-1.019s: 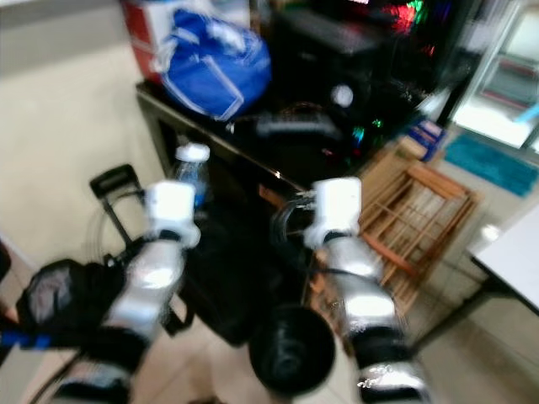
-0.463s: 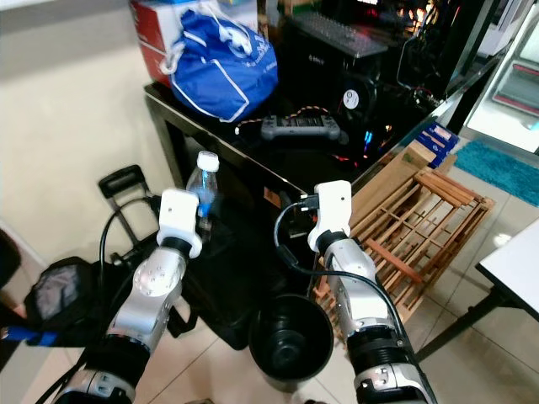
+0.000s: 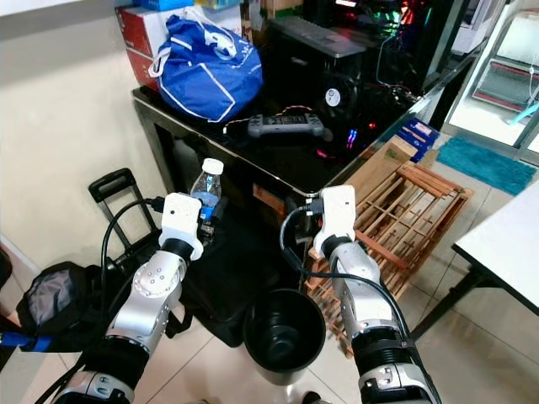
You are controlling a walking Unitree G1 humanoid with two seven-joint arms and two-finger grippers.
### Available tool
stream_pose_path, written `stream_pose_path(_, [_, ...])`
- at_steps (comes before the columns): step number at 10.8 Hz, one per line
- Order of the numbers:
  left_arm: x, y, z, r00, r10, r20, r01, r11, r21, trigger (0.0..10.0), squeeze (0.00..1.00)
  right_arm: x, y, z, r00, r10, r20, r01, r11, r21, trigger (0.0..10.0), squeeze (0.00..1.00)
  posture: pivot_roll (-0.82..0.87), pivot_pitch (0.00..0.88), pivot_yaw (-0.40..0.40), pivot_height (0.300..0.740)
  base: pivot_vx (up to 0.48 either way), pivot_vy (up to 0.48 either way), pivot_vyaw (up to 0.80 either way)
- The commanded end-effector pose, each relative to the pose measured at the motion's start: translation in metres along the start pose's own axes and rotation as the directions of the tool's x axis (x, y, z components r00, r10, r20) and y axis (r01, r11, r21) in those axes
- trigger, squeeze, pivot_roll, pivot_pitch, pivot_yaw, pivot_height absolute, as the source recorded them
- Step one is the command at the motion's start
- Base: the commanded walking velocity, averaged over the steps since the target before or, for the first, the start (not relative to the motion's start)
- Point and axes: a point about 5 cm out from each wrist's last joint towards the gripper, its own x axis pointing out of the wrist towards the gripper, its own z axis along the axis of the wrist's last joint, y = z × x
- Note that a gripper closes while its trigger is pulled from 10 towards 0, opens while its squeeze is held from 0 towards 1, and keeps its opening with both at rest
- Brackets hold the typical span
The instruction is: Picking trash to rubbish bin
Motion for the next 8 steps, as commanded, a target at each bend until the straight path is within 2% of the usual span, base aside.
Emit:
stream_pose_path(1, [-0.008, -0.001, -0.019, 0.997, -0.033, -0.073, 0.033, 0.999, 0.0, 10.0, 0.0, -0.006, -0.007, -0.018, 0.996, -0.017, -0.086, 0.014, 0.999, -0.036, 10.0, 0.0, 0.03, 0.038, 0.025, 0.74, 0.0, 0.0, 0.0])
stream_pose_path(2, [-0.009, -0.001, -0.024, 0.995, -0.035, -0.093, 0.036, 0.999, 0.002, 10.0, 0.0, -0.008, -0.009, -0.024, 0.993, -0.021, -0.118, 0.015, 0.999, -0.048, 10.0, 0.0, 0.03, 0.038, 0.025, 0.74, 0.0, 0.0, 0.0])
stream_pose_path(3, [-0.016, 0.002, -0.039, 0.987, -0.037, -0.159, 0.041, 0.999, 0.022, 10.0, 0.0, -0.014, -0.013, -0.04, 0.981, -0.036, -0.189, 0.023, 0.997, -0.068, 10.0, 0.0, 0.03, 0.036, 0.023, 0.74, 0.0, 0.0, 0.0])
stream_pose_path(4, [-0.029, 0.006, -0.063, 0.962, -0.046, -0.27, 0.059, 0.997, 0.042, 10.0, 0.0, -0.025, -0.018, -0.062, 0.957, -0.047, -0.288, 0.024, 0.996, -0.084, 10.0, 0.0, 0.03, 0.039, 0.02, 0.74, 0.0, 0.0, 0.0])
stream_pose_path(5, [-0.038, 0.007, -0.078, 0.939, -0.047, -0.341, 0.066, 0.997, 0.044, 10.0, 0.0, -0.033, -0.017, -0.077, 0.93, -0.029, -0.366, -0.006, 0.996, -0.094, 10.0, 0.0, 0.03, 0.041, 0.017, 0.74, 0.0, 0.0, 0.0])
stream_pose_path(6, [-0.041, 0.004, -0.087, 0.921, -0.058, -0.385, 0.083, 0.995, 0.048, 10.0, 0.0, -0.038, -0.009, -0.086, 0.907, 0.041, -0.42, -0.091, 0.991, -0.101, 10.0, 0.0, 0.02, 0.048, 0.013, 0.74, 0.0, 0.0, 0.0])
stream_pose_path(8, [-0.039, -0.006, -0.091, 0.906, -0.092, -0.414, 0.114, 0.993, 0.031, 10.0, 0.0, -0.038, -0.008, -0.088, 0.903, 0.05, -0.428, -0.102, 0.99, -0.1, 10.0, 0.0, 0.03, 0.063, 0.001, 0.74, 0.0, 0.0, 0.0])
